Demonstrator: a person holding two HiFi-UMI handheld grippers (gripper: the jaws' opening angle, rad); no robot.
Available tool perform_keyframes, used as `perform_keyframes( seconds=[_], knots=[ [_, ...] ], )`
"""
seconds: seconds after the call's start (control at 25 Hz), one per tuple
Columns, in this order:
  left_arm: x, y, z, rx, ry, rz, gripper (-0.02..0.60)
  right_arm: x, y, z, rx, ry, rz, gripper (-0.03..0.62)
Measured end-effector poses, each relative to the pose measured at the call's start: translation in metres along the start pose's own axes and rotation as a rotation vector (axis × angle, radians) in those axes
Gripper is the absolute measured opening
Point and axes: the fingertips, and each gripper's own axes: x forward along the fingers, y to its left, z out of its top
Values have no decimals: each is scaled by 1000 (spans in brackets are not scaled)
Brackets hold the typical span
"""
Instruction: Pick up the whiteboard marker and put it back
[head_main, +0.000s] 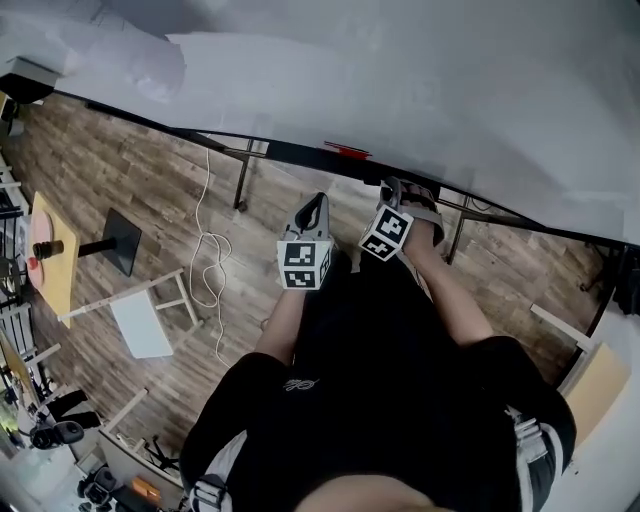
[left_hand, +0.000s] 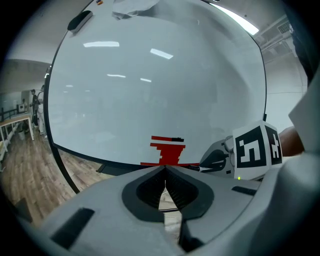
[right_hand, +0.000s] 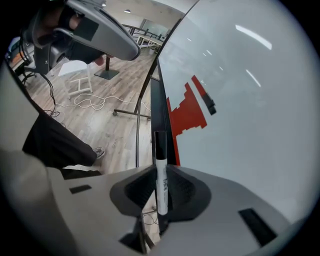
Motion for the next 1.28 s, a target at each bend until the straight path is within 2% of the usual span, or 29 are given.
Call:
perform_keyframes(
  seconds=[0.2,0.4,0.92,1.28],
  knots=[
    [-6,13,-10,-26,19,26,6,5,0,2,3,10,10,58],
    [-6,21,-2,-18,9,33,6,10,0,6,-3,21,18,63],
    [-2,13,-6,-18,18,15,6,16,1,5,0,24,39,61],
    [7,0,8,-7,-3,-5,6,16,0,6,26,-8,59,61]
  ],
)
